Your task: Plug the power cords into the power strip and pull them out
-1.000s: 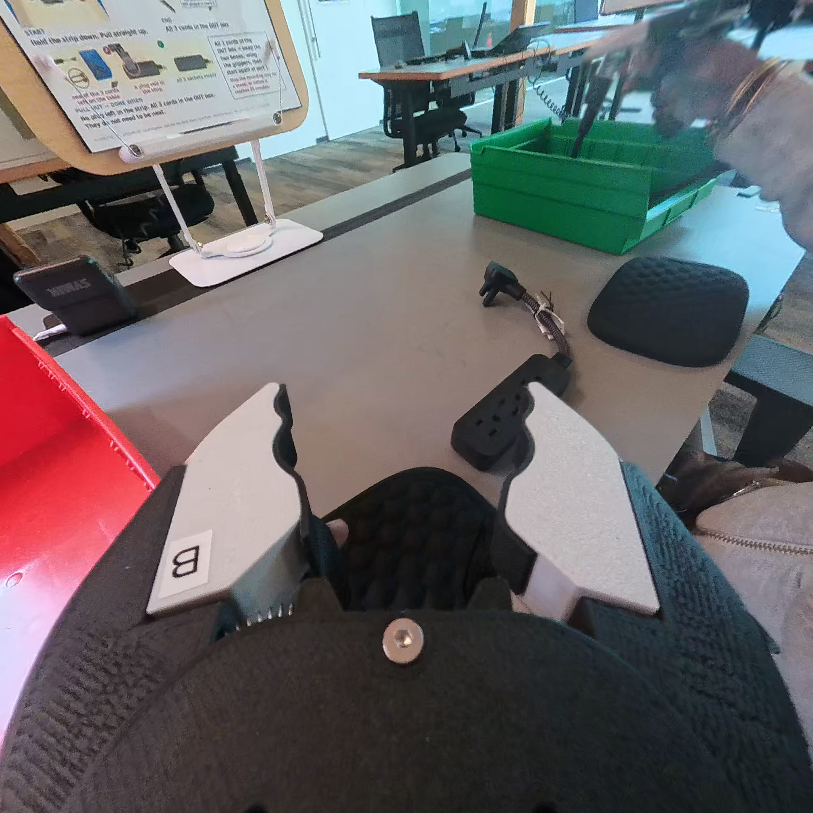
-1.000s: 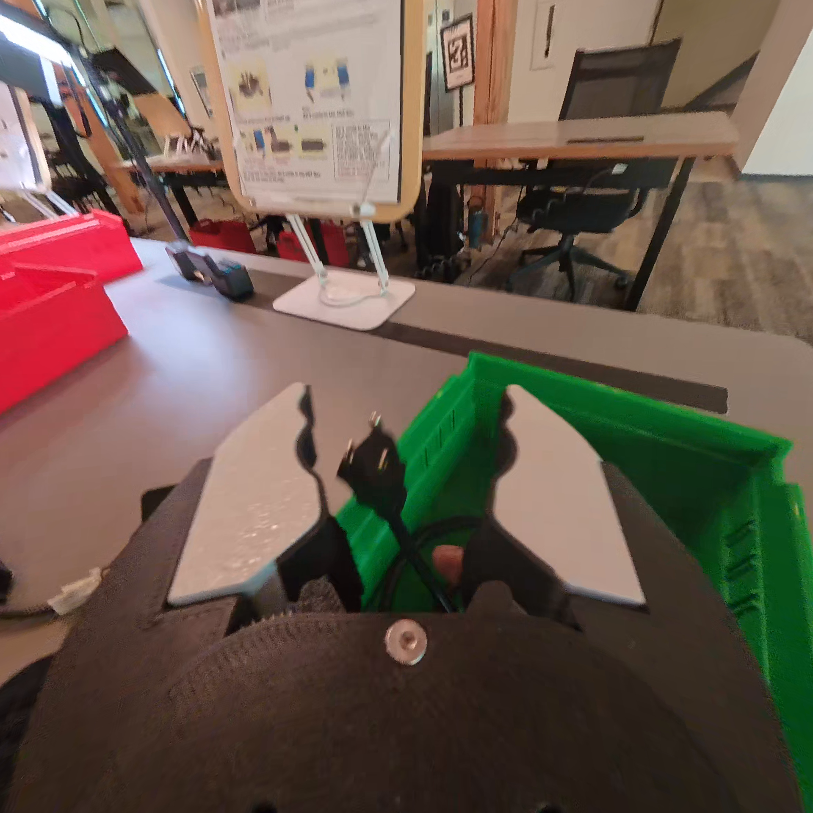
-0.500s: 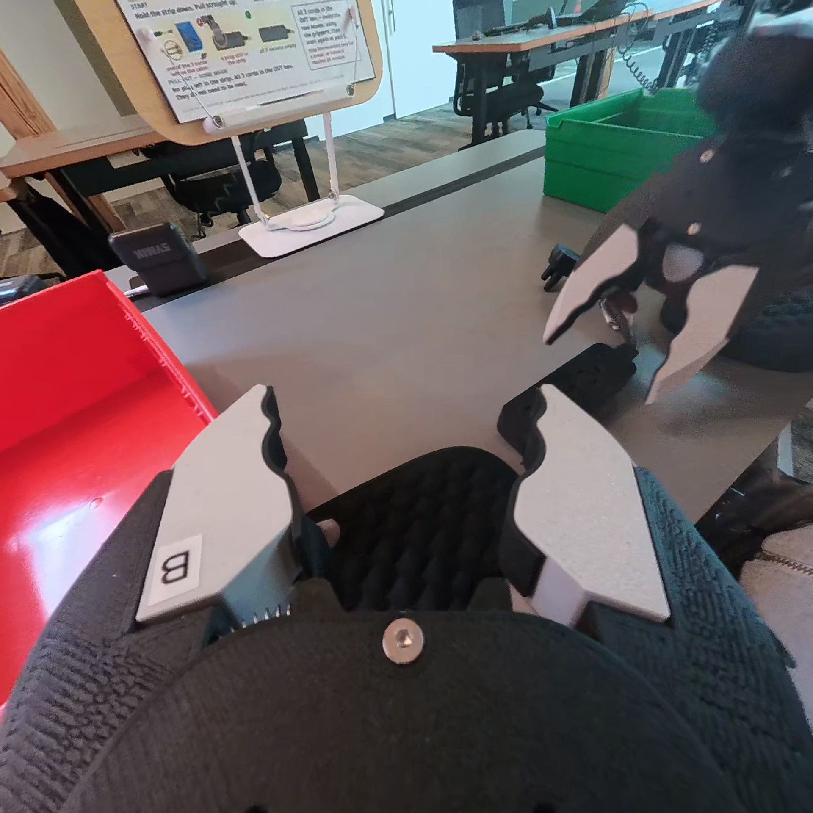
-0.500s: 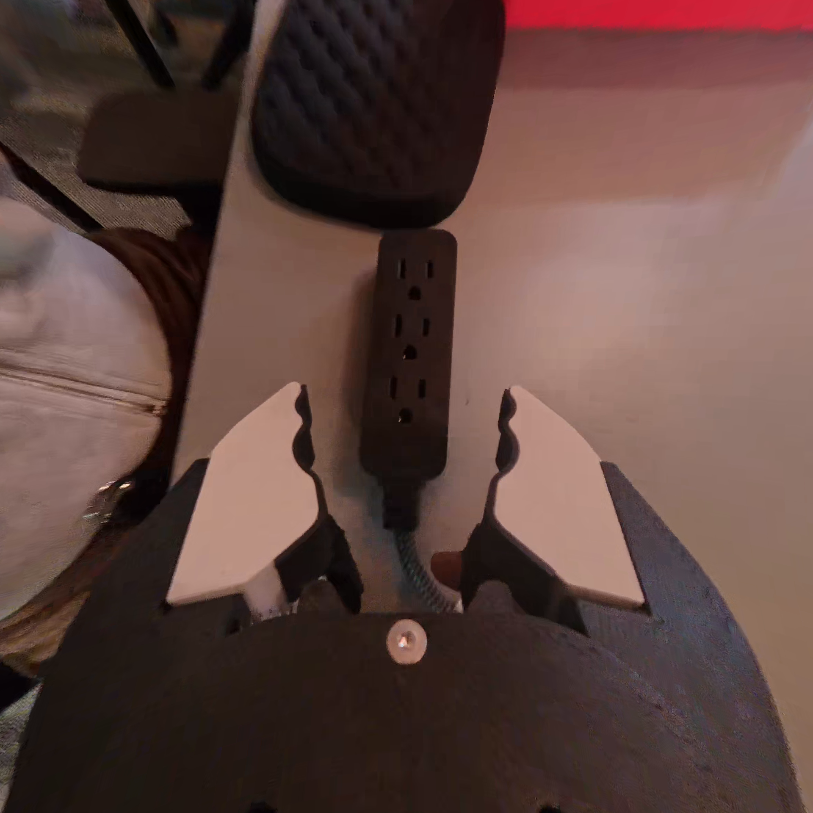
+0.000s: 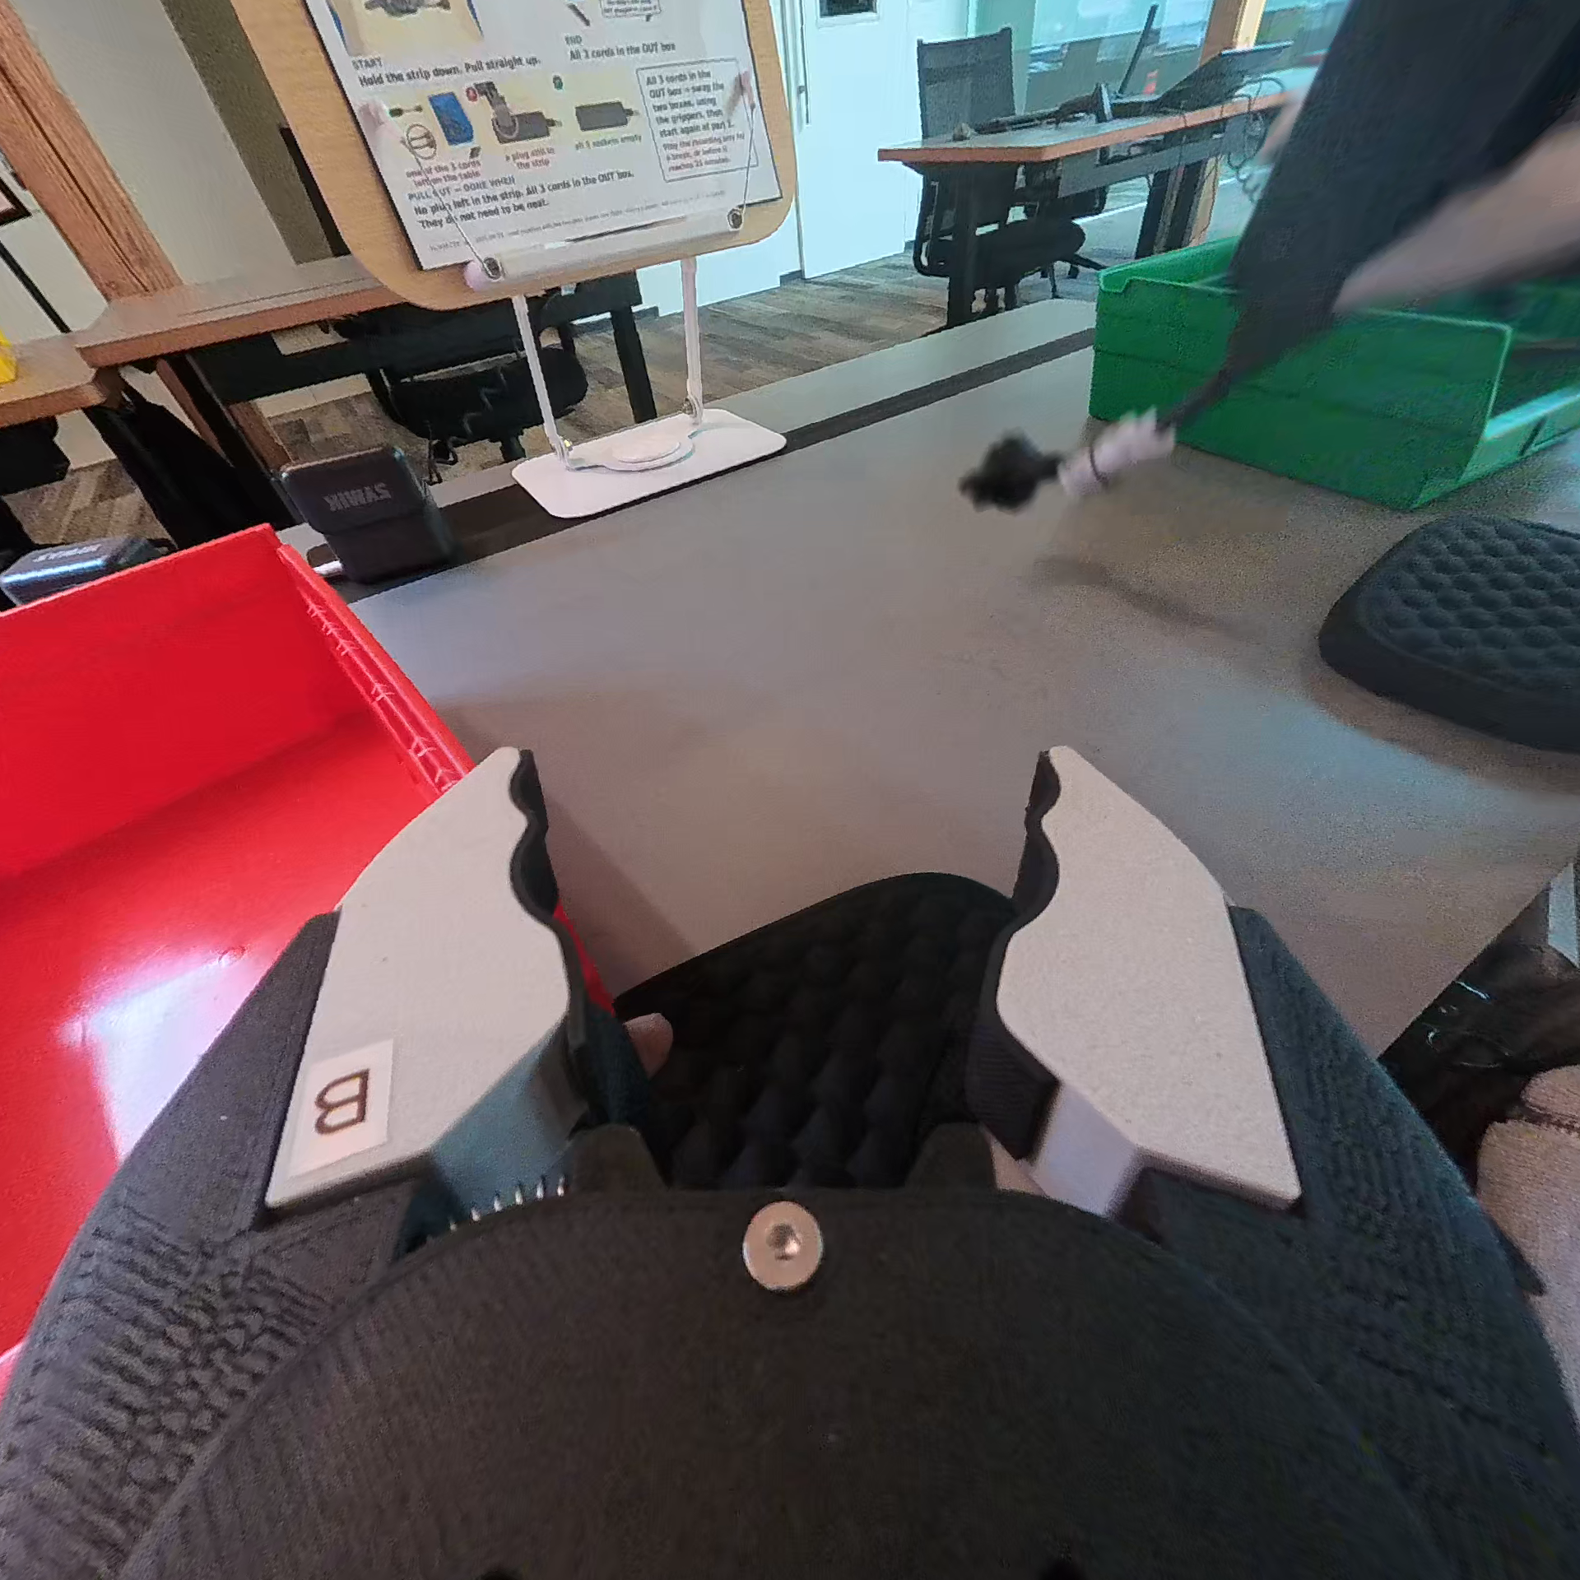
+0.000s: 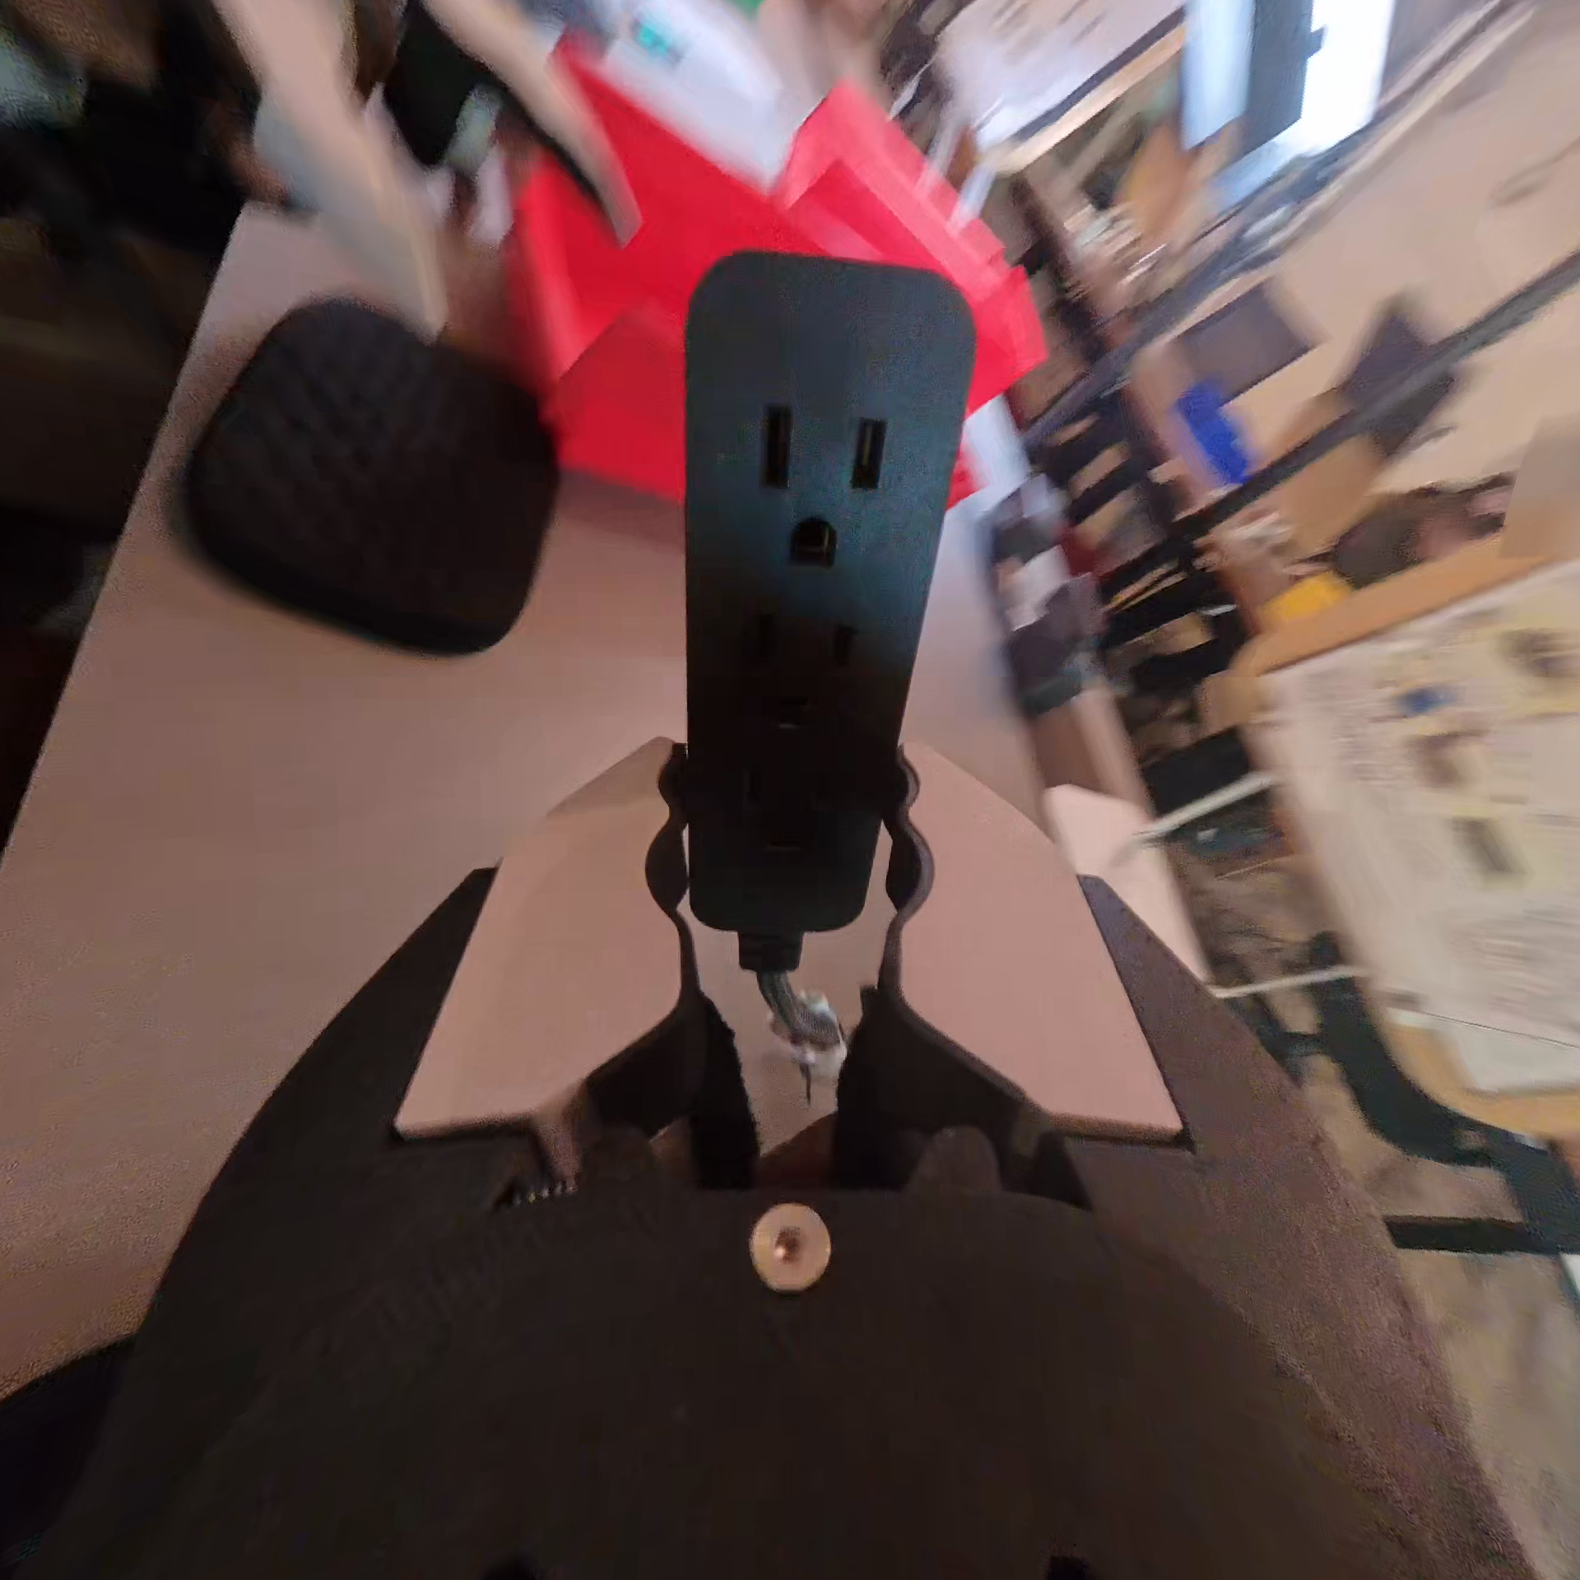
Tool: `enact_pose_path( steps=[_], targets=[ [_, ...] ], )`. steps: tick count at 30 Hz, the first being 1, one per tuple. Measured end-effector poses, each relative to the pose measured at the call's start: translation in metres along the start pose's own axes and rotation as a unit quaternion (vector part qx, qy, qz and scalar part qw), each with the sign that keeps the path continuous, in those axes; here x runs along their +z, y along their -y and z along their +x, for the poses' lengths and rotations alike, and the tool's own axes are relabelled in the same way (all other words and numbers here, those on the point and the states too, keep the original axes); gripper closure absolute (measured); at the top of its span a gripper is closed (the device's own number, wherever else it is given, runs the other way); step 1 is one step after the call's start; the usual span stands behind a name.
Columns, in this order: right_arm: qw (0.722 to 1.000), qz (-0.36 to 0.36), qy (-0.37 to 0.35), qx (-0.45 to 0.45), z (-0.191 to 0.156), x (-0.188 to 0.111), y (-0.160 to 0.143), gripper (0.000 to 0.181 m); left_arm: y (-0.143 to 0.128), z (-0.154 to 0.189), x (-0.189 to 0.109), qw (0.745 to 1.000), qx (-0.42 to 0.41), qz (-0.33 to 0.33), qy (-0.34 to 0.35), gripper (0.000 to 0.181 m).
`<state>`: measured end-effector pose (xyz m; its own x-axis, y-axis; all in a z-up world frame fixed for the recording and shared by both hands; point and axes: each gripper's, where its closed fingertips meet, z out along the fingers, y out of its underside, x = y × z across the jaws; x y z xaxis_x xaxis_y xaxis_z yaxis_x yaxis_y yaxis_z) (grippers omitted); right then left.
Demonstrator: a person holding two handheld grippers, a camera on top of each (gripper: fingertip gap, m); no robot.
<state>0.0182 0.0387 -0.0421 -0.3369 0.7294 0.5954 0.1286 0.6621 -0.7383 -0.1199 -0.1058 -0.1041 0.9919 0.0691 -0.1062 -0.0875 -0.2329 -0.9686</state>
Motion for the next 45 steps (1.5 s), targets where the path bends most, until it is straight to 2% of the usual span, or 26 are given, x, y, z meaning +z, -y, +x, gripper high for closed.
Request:
enact_pose_path(
  steps=[2, 6, 9, 12, 16, 19, 21, 24, 26, 30, 32, 34, 36, 40, 45],
  targets=[
    [0.997, 0.046, -0.069, 0.001, 0.038, -0.042, 0.027, 0.137, 0.000, 0.002, 0.001, 1.000, 0.000, -0.001, -0.001, 0.075],
    [0.972, 0.100, -0.213, 0.007, 0.098, -0.133, 0.055, 0.137, 0.002, 0.005, 0.003, 1.000, 0.006, -0.003, 0.000, 0.075],
    [0.951, 0.079, -0.294, 0.047, 0.125, -0.185, 0.042, 0.137, 0.004, 0.010, 0.005, 1.000, 0.012, -0.002, -0.004, 0.075],
    [0.931, 0.009, -0.350, 0.108, 0.142, -0.210, -0.011, 0.137, 0.005, 0.013, 0.007, 1.000, 0.017, -0.004, -0.005, 0.075],
    [0.883, -0.121, -0.388, 0.237, 0.149, -0.218, -0.129, 0.137, 0.005, 0.018, 0.010, 1.000, 0.022, -0.010, -0.009, 0.075],
    [0.835, -0.199, -0.371, 0.354, 0.131, -0.210, -0.213, 0.136, 0.004, 0.017, 0.012, 0.999, 0.024, -0.032, 0.000, 0.075],
    [0.817, -0.184, -0.323, 0.441, 0.117, -0.191, -0.241, 0.137, 0.001, 0.011, 0.014, 0.998, 0.027, -0.056, 0.019, 0.075],
    [0.799, -0.183, -0.281, 0.500, 0.104, -0.170, -0.267, 0.136, 0.002, -0.001, 0.018, 0.996, 0.026, -0.075, 0.046, 0.075],
    [0.791, -0.178, -0.283, 0.512, 0.104, -0.163, -0.275, 0.121, 0.007, -0.007, 0.022, 0.996, 0.011, -0.069, 0.054, 0.075],
    [0.781, -0.144, -0.379, 0.475, 0.125, -0.181, -0.257, 0.077, 0.023, -0.019, 0.029, 0.996, -0.014, -0.044, 0.079, 0.065],
    [0.780, -0.135, -0.430, 0.435, 0.133, -0.192, -0.236, 0.062, 0.035, -0.028, 0.032, 0.993, -0.023, -0.023, 0.109, 0.055],
    [0.777, -0.138, -0.463, 0.404, 0.133, -0.198, -0.216, 0.047, 0.047, -0.040, 0.036, 0.988, -0.034, -0.005, 0.149, 0.038],
    [0.775, -0.139, -0.476, 0.391, 0.128, -0.195, -0.197, 0.036, 0.055, -0.046, 0.041, 0.984, -0.047, 0.003, 0.170, 0.036],
    [0.786, -0.121, -0.469, 0.384, 0.112, -0.173, -0.162, 0.035, 0.061, -0.039, 0.062, 0.985, -0.068, -0.005, 0.156, 0.036],
    [0.820, -0.077, -0.418, 0.382, 0.086, -0.124, -0.118, 0.035, 0.059, -0.022, 0.094, 0.988, -0.055, -0.030, 0.139, 0.036]
  ],
)
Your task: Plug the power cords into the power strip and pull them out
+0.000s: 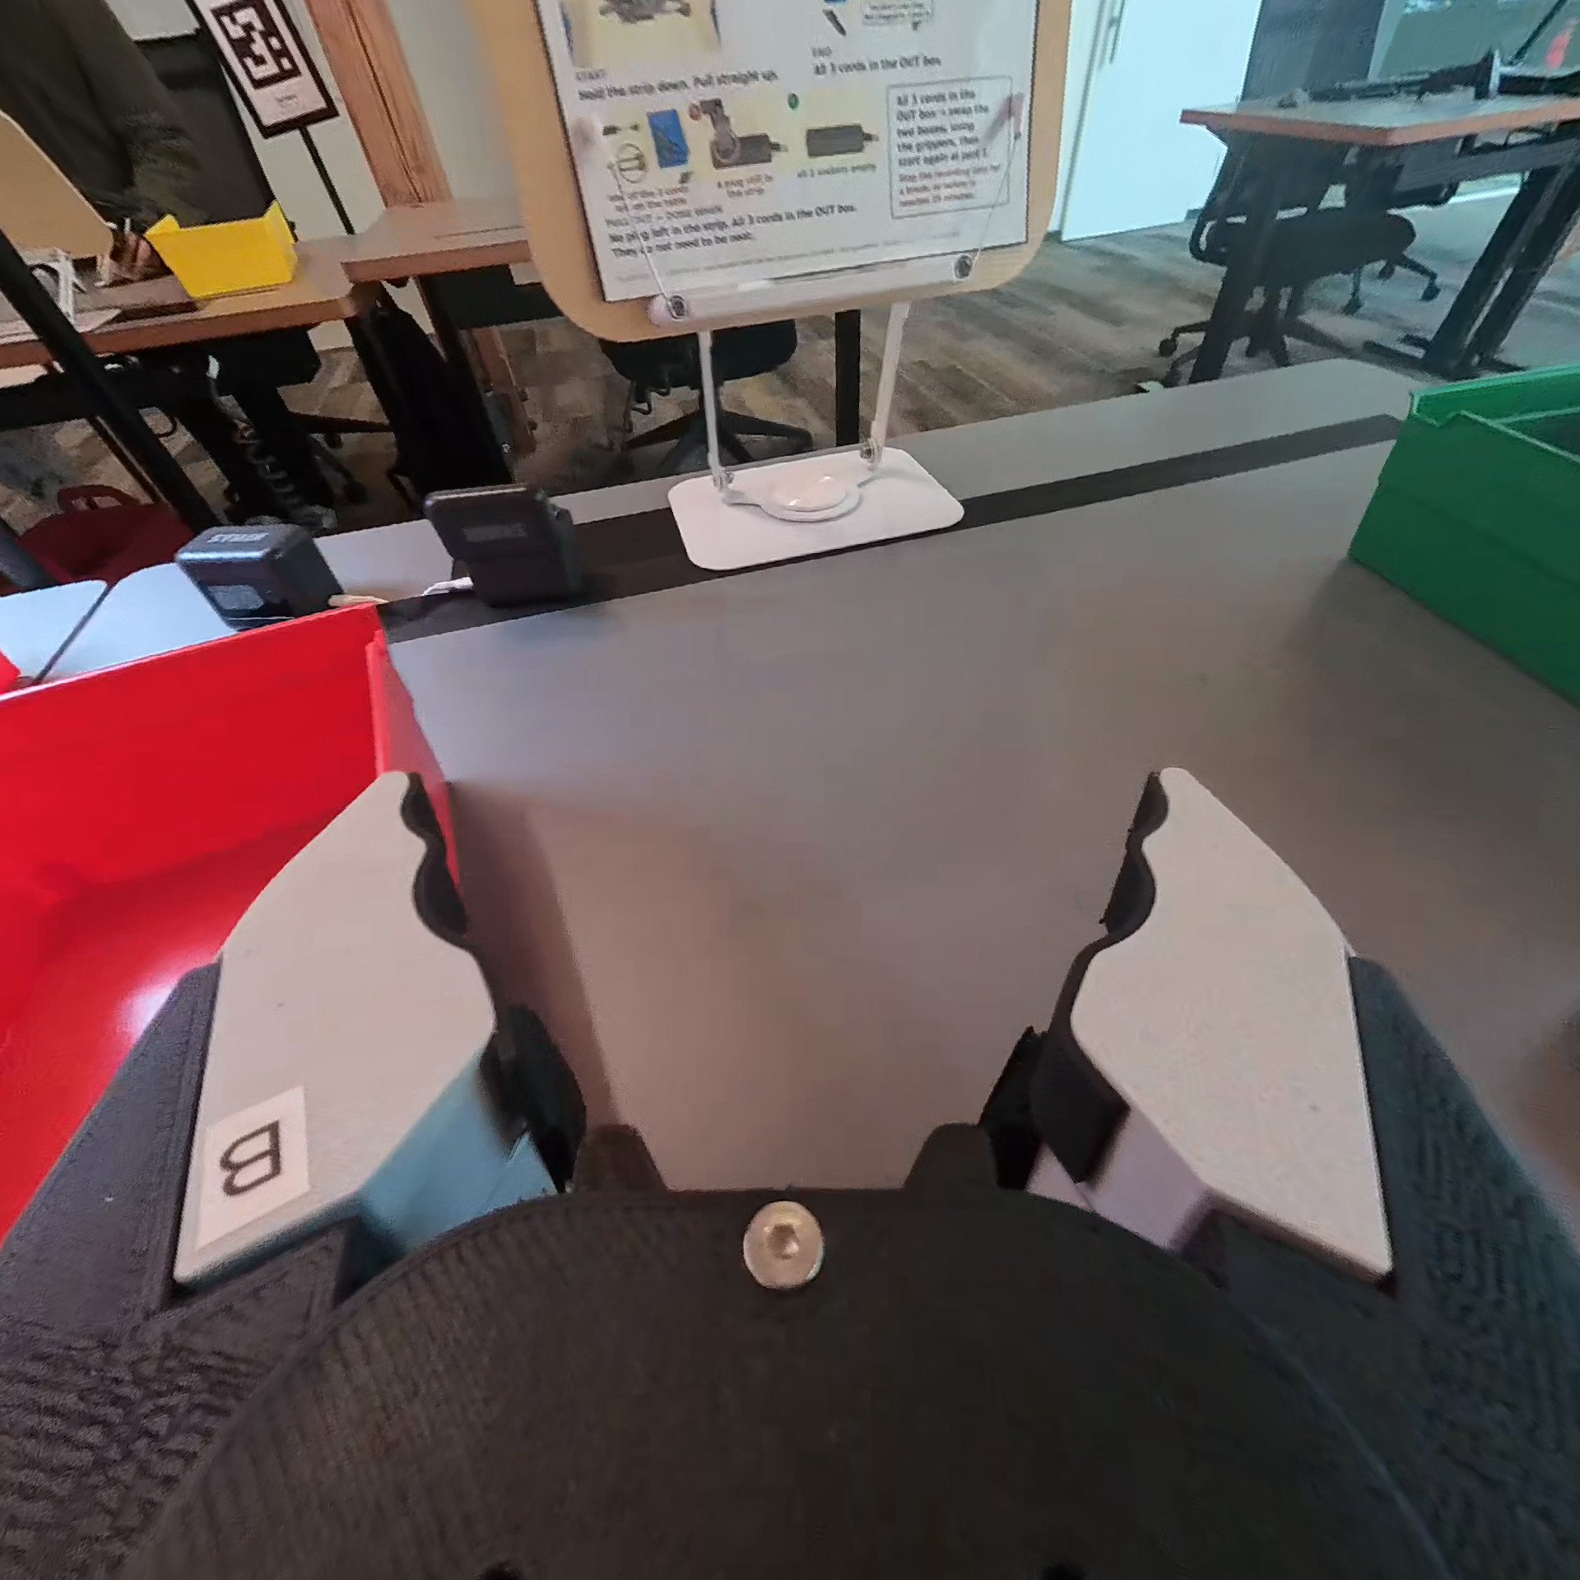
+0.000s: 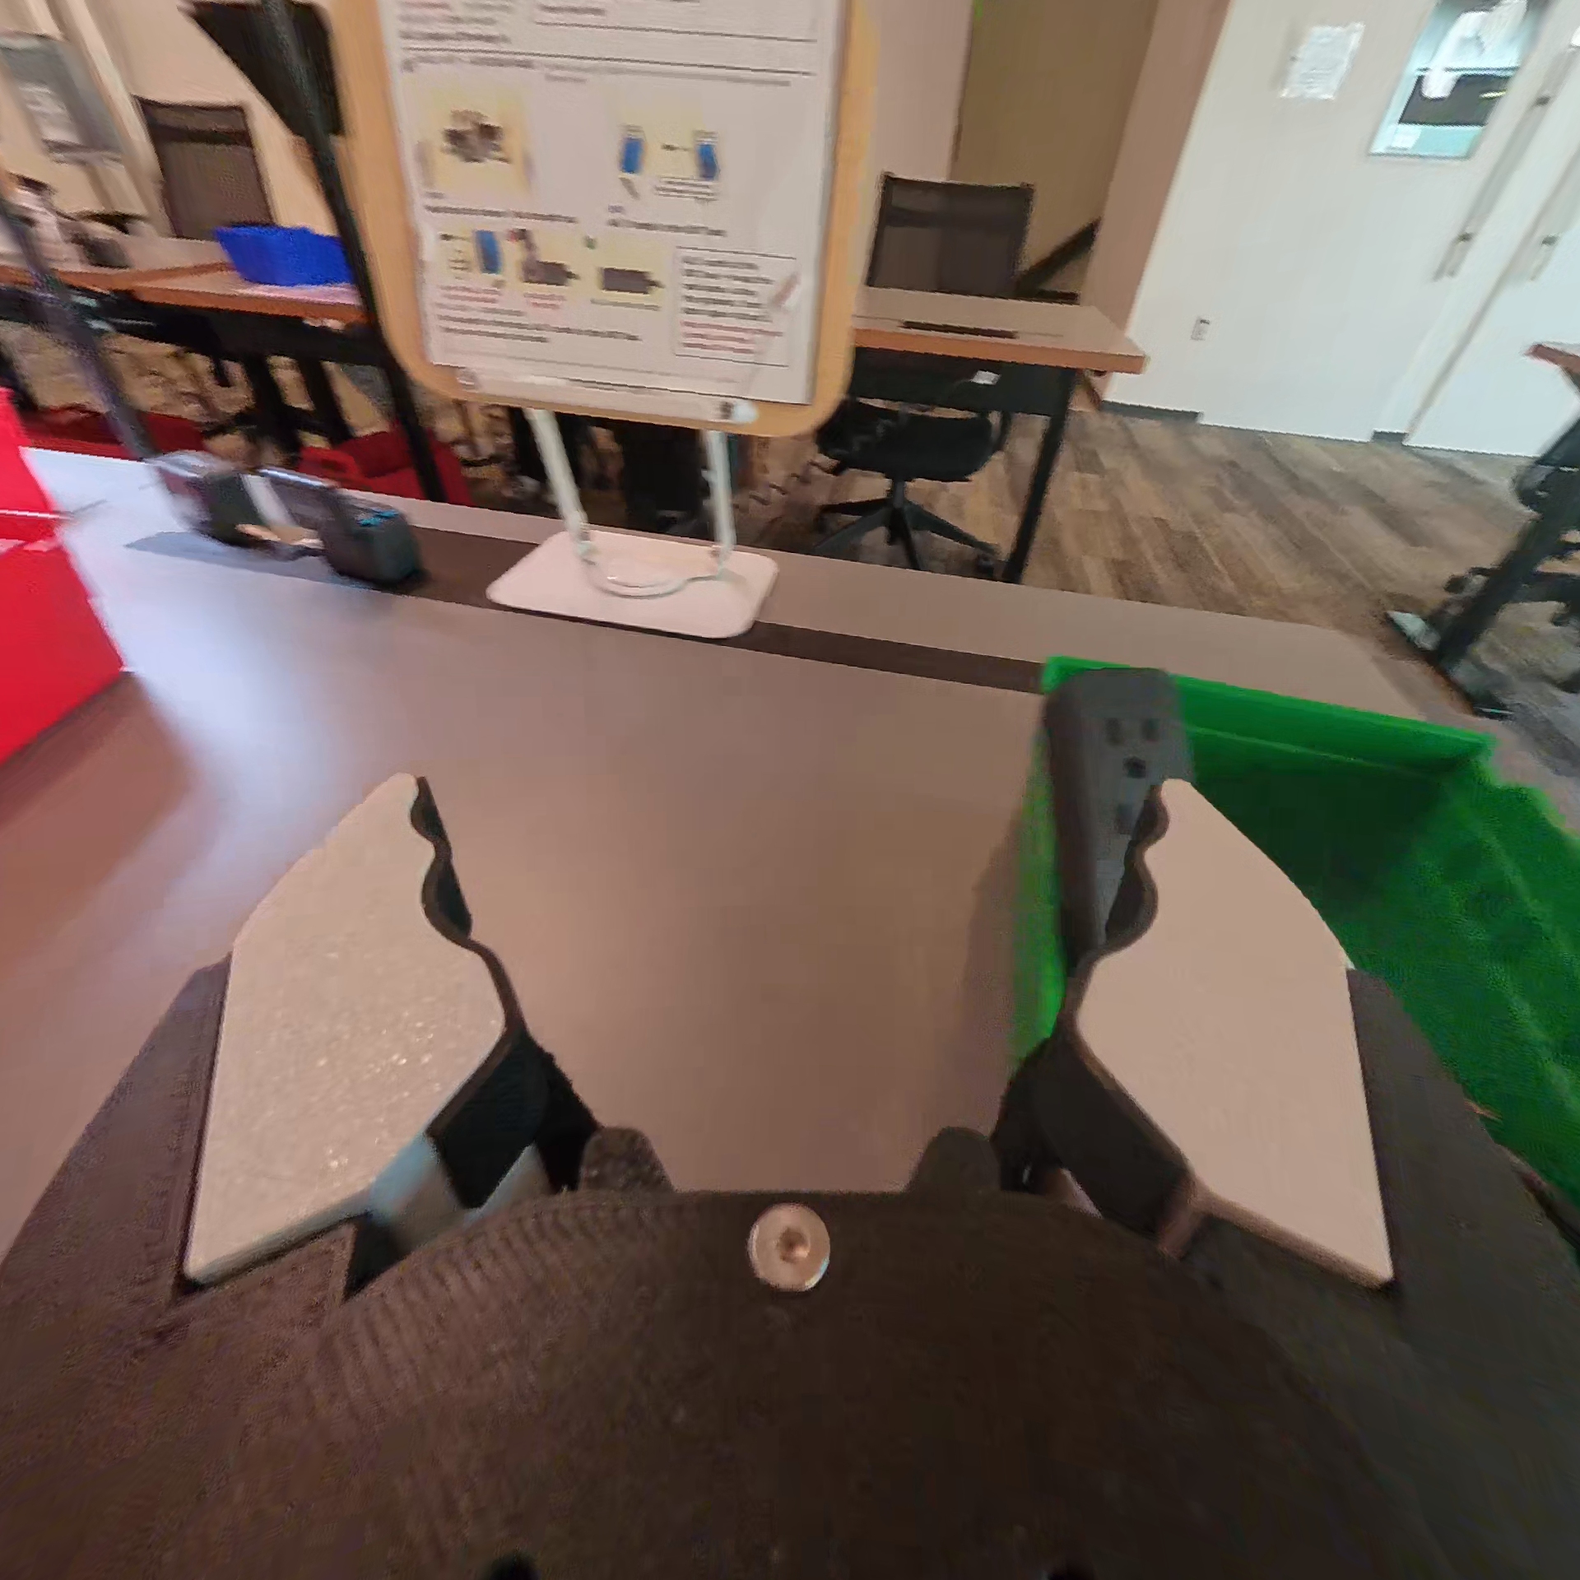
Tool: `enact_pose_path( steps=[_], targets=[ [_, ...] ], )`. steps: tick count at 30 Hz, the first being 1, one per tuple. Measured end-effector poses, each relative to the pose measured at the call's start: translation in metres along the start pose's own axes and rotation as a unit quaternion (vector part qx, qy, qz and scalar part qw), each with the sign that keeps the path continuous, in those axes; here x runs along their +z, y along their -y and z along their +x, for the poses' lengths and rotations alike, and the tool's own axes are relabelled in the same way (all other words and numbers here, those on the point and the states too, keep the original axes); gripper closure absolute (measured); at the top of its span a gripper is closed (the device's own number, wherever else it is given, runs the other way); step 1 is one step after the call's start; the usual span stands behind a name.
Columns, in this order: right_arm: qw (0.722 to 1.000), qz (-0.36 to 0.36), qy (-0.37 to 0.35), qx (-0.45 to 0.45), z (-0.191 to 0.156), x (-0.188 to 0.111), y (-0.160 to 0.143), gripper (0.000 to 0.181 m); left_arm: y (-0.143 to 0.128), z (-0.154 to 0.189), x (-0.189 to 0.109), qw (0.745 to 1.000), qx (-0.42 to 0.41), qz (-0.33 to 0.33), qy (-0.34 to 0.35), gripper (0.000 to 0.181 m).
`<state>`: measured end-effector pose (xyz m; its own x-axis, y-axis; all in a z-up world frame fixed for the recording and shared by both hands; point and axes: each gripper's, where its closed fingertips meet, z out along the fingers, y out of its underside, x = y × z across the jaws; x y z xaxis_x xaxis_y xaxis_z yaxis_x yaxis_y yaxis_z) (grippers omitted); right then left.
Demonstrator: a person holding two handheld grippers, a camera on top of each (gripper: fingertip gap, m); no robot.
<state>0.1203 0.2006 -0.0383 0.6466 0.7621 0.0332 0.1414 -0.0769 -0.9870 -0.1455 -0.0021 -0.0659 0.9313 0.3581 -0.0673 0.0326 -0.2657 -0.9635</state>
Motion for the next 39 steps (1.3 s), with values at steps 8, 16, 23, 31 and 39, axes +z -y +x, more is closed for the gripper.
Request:
enact_pose_path(
  steps=[8, 16, 23, 31, 39],
  targets=[
    [0.981, 0.015, 0.190, 0.031, -0.138, 0.003, -0.004, 0.036, -0.021, 0.027, 0.043, 0.998, 0.028, -0.047, 0.004, 0.036],
    [0.948, 0.009, 0.317, -0.021, -0.259, -0.008, -0.009, 0.035, -0.053, 0.031, 0.068, 0.992, 0.058, -0.094, 0.054, 0.036],
    [0.953, 0.015, 0.296, -0.061, -0.272, -0.003, -0.007, 0.039, -0.054, 0.027, 0.064, 0.987, 0.098, -0.086, 0.099, 0.036],
    [0.950, 0.001, 0.304, -0.072, -0.274, -0.005, -0.011, 0.038, -0.051, 0.013, 0.057, 0.978, 0.126, -0.080, 0.149, 0.036],
    [0.936, -0.048, 0.337, -0.086, -0.270, -0.008, -0.021, 0.040, -0.033, -0.012, 0.046, 0.946, 0.198, -0.056, 0.250, 0.036]
  ],
)
